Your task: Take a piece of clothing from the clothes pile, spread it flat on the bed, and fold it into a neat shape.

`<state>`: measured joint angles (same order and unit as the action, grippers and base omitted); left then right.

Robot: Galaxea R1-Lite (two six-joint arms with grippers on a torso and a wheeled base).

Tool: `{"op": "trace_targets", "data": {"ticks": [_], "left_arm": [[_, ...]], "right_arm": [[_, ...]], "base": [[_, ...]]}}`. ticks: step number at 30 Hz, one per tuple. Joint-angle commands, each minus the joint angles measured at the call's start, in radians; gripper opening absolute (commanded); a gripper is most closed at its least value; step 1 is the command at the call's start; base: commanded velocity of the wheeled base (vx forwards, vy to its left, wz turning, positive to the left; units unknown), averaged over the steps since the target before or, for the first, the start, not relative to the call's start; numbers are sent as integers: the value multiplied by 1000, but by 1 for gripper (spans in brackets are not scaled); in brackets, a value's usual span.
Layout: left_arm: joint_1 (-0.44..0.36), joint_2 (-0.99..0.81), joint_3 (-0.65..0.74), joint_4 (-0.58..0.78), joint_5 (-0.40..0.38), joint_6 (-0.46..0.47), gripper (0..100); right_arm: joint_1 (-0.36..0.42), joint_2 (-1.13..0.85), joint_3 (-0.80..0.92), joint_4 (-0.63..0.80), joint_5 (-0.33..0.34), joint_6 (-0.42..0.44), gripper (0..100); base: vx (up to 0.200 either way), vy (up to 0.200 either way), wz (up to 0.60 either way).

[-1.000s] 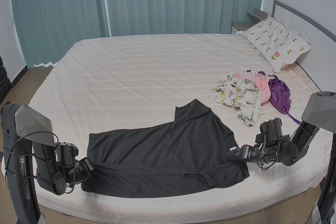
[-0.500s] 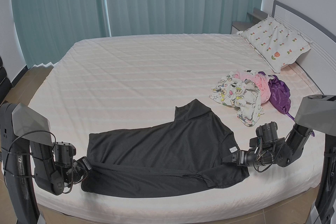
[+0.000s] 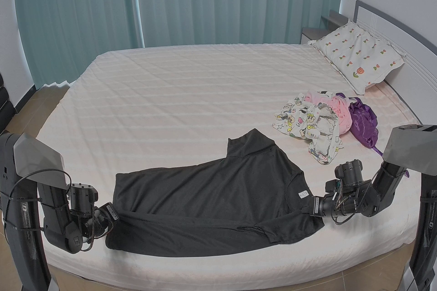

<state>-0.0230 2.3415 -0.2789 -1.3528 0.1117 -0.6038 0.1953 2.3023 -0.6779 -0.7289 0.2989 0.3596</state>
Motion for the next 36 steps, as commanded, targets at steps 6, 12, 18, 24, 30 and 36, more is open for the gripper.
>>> {"op": "trace_targets", "data": {"ticks": [6,12,18,24,30,36], "left_arm": [[-2,-25,14,1,2,7,0],[-2,-16,24,3,2,19,0],[0,27,1,3,2,22,0],[8,47,-29,3,2,22,0],[12,53,-40,3,2,22,0],[11,73,-60,3,2,22,0]], "right_arm": [[-56,-69,6,-4,54,6,0],[-65,-60,9,-107,54,29,0],[-56,-21,-5,-153,51,64,0],[-53,23,-40,-153,48,65,0],[-53,34,-57,-152,45,65,0],[-48,80,-83,-152,39,65,100]], "base": [[0,0,0],[0,0,0],[0,0,0],[0,0,0],[0,0,0],[0,0,0]]}}
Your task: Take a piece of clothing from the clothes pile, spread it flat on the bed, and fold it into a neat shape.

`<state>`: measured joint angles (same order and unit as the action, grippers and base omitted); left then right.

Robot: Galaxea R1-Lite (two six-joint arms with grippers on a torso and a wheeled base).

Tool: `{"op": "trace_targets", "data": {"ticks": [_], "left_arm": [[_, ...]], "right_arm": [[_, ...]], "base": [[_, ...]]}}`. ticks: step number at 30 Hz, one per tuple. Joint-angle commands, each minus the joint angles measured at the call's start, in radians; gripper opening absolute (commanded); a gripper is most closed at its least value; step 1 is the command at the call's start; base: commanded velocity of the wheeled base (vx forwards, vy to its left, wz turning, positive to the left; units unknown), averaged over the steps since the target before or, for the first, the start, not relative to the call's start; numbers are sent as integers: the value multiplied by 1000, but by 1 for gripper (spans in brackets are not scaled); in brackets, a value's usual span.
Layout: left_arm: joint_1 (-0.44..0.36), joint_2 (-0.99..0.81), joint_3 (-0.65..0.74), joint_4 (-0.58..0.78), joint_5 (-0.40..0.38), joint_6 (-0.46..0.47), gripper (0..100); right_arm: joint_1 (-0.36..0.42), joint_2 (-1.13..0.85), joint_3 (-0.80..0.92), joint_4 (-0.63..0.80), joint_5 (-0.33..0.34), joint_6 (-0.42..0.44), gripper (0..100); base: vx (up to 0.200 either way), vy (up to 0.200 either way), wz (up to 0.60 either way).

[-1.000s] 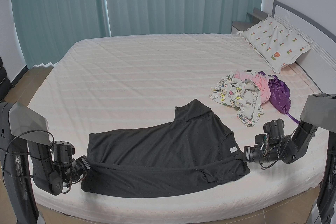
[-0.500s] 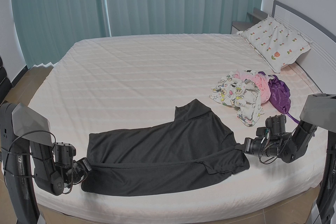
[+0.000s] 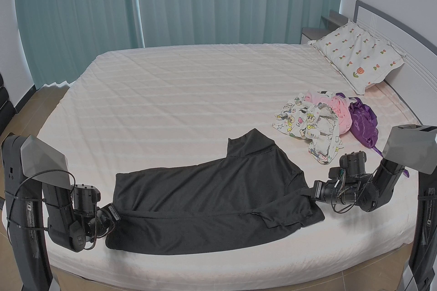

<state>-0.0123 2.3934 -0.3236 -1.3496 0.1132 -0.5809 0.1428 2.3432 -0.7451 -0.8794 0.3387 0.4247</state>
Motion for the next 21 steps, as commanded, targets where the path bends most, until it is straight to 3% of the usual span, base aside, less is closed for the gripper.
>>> {"op": "trace_targets", "data": {"ticks": [1,2,8,13,17,18,19,21], "left_arm": [[0,27,-20,0,0,-1,0],[0,35,-25,0,0,-1,100],[3,35,-28,-2,0,-2,100],[34,-22,12,-3,-4,-5,100],[63,-119,97,-11,-141,-5,100],[63,-119,97,-11,-141,-5,100],[77,-142,135,-11,-227,1,100],[86,-142,163,-8,-291,36,100]], "right_arm": [[6,41,-16,-3,-1,0,100],[8,41,-16,-3,0,2,100],[1,13,-3,-4,-1,5,100],[-11,-68,29,-4,-32,82,100],[-11,-120,102,-4,-43,112,100],[-11,-120,102,-4,-43,112,100],[-9,-133,141,-6,-44,106,100],[-3,-139,182,-30,-44,103,100]], "base": [[0,0,0],[0,0,0],[0,0,0],[0,0,0],[0,0,0],[0,0,0],[0,0,0],[0,0,0]]}}
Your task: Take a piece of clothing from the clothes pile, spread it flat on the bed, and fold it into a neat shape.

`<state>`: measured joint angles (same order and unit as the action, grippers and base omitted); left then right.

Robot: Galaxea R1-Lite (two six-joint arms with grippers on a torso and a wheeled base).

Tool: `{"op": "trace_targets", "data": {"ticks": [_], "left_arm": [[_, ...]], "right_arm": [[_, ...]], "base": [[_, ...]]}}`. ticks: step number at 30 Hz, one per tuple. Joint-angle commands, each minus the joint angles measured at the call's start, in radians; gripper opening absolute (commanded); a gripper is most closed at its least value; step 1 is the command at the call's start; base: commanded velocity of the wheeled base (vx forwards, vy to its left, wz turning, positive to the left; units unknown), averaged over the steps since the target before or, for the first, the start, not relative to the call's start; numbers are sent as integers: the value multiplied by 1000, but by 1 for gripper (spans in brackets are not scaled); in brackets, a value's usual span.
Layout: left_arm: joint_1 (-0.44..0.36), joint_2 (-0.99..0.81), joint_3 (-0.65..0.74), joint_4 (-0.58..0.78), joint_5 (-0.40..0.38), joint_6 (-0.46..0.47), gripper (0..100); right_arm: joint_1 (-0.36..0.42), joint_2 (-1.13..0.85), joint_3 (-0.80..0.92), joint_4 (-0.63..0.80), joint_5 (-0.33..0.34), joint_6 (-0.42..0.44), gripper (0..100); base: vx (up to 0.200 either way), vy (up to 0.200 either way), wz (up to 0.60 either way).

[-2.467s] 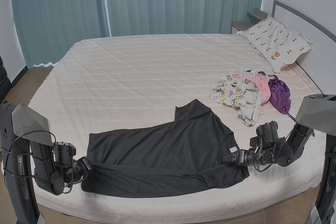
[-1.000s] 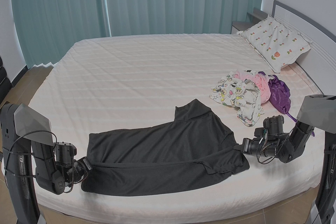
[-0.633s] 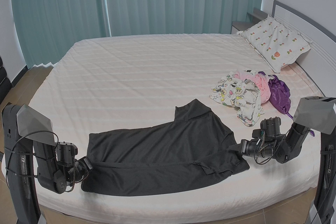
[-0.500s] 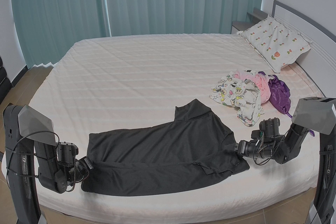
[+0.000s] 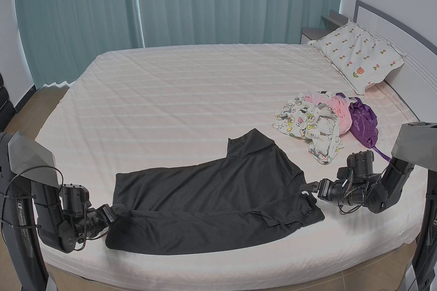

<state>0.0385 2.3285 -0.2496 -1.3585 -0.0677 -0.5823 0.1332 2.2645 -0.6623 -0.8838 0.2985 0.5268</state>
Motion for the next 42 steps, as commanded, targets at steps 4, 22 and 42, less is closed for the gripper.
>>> {"op": "trace_targets", "data": {"ticks": [4,22,42], "left_arm": [[66,-38,125,1,-152,185,100],[66,17,188,-5,-149,265,0],[83,8,247,45,-110,331,100]], "right_arm": [[13,-49,178,-153,-2,5,100],[23,-14,233,-259,-4,7,100],[20,-14,231,-257,-4,7,100]], "base": [[0,0,0],[0,0,0],[0,0,0]]}}
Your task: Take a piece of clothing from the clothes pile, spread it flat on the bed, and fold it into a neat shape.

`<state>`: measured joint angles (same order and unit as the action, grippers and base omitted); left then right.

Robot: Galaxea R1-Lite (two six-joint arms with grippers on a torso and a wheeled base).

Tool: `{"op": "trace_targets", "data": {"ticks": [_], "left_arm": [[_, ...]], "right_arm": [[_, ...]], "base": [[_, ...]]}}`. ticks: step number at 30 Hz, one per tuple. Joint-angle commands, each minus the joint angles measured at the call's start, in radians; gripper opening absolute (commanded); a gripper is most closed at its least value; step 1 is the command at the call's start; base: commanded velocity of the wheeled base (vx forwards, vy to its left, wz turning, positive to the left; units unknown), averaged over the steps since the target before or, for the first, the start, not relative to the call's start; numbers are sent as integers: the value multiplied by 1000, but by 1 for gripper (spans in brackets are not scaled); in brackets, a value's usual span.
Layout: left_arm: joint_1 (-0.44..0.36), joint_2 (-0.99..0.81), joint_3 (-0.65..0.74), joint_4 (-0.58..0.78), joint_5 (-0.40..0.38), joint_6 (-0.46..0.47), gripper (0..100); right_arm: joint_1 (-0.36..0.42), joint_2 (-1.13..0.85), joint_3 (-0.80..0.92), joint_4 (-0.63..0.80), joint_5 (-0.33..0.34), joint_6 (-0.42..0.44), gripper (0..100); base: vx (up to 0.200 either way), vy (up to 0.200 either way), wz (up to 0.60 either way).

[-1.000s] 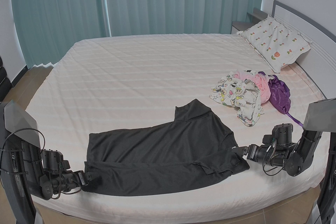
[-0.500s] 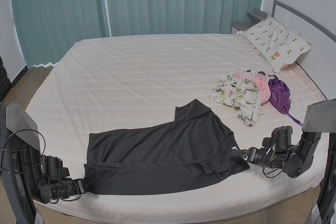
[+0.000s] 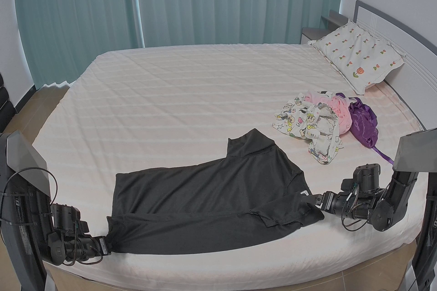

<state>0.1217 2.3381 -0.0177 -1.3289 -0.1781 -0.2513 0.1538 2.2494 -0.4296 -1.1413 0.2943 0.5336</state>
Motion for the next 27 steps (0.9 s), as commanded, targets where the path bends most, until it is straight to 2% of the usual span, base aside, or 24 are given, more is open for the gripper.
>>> {"op": "trace_targets", "data": {"ticks": [1,7,10,13,22,25,26,27], "left_arm": [[-1,-3,15,17,0,0,100],[3,-42,5,-36,-11,-17,100],[-2,-57,-30,-104,-6,-108,100],[-8,-65,-81,-108,-6,-154,100],[-63,4,-177,-107,3,-168,100],[-63,46,-212,-107,38,-166,100],[-63,63,-231,-105,58,-166,0],[-60,81,-252,-105,81,-166,0]], "right_arm": [[-2,3,-3,0,0,0,100],[-5,1,-8,0,0,0,100],[-5,-2,-8,3,-1,0,100],[-5,-1,-11,5,-1,0,100],[-5,16,-26,0,-1,0,100],[-5,26,-26,0,-1,0,100],[-5,30,-28,-3,-1,0,100],[-5,33,-31,-3,-1,0,100]], "base": [[0,0,0],[0,0,0],[0,0,0],[0,0,0],[0,0,0],[0,0,0],[0,0,0],[0,0,0]]}}
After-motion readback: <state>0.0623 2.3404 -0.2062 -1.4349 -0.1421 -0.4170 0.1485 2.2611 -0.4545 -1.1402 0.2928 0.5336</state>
